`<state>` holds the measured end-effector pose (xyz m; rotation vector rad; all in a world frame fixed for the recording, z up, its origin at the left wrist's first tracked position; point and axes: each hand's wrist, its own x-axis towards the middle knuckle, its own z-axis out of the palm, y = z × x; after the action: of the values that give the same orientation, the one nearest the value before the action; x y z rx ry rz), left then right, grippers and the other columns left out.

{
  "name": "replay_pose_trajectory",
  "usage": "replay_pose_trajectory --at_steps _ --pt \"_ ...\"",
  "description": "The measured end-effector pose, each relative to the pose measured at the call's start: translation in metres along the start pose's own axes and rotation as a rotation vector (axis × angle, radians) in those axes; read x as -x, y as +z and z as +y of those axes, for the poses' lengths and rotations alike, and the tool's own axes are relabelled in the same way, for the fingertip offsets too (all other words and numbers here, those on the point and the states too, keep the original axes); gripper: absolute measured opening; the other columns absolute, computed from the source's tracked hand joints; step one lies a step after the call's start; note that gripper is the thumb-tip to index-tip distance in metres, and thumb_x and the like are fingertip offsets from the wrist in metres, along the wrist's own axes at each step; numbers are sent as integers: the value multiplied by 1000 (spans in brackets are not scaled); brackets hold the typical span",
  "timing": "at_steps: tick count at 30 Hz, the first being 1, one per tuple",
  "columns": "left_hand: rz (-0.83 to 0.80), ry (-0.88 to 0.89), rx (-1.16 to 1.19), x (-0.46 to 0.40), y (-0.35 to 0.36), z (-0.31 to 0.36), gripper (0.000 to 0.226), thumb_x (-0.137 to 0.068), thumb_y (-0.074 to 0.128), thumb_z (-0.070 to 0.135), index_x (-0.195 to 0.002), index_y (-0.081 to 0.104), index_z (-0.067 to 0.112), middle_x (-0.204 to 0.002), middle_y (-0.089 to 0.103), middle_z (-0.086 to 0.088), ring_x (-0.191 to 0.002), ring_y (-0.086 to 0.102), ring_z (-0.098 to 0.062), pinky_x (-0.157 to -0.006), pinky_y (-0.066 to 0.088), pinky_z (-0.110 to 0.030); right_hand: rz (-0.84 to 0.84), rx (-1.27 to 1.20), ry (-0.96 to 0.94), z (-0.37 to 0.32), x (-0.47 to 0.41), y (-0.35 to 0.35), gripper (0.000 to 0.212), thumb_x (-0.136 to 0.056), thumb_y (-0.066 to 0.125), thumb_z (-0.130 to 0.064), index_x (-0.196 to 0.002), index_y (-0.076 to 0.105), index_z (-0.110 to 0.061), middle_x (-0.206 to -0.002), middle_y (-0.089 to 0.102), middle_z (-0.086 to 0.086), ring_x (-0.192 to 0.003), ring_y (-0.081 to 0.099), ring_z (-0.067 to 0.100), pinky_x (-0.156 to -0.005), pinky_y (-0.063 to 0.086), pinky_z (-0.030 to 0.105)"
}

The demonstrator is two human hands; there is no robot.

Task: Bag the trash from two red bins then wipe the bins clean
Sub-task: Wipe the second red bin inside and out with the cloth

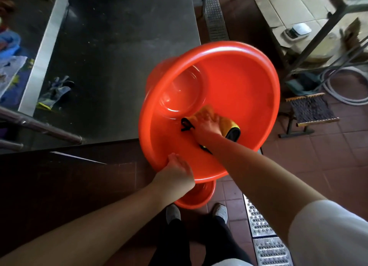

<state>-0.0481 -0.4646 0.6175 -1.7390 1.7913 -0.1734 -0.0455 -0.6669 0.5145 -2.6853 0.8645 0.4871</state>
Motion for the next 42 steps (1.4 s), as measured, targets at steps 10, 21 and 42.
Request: replay_pose_trajectory --at_steps 10,21,42 --pt "-25 20 13 -5 -8 5 32 -62 72 36 -75 78 8 -74 72 -20 -70 71 -38 -65 58 -47 8 36 25 18 47 -1 46 -105 34 -36 -152 32 -34 -160 32 0 -150 17 25 -114 15 52" --pt "-107 186 3 -24 -20 14 37 -93 42 13 -115 63 -8 -110 63 -36 -101 61 -53 -85 47 -66 -4 9 87 31 111 0 51 -105 29 -39 -156 22 -41 -163 26 -7 -153 11 20 -115 16 53" --pt "87 205 9 11 -3 -81 22 -87 54 28 -82 69 14 -75 71 -4 -67 66 -22 -66 51 -29 81 221 -303 0 170 -42 91 -82 27 -83 -156 27 -32 -148 50 -1 -136 45 29 -101 35 53"
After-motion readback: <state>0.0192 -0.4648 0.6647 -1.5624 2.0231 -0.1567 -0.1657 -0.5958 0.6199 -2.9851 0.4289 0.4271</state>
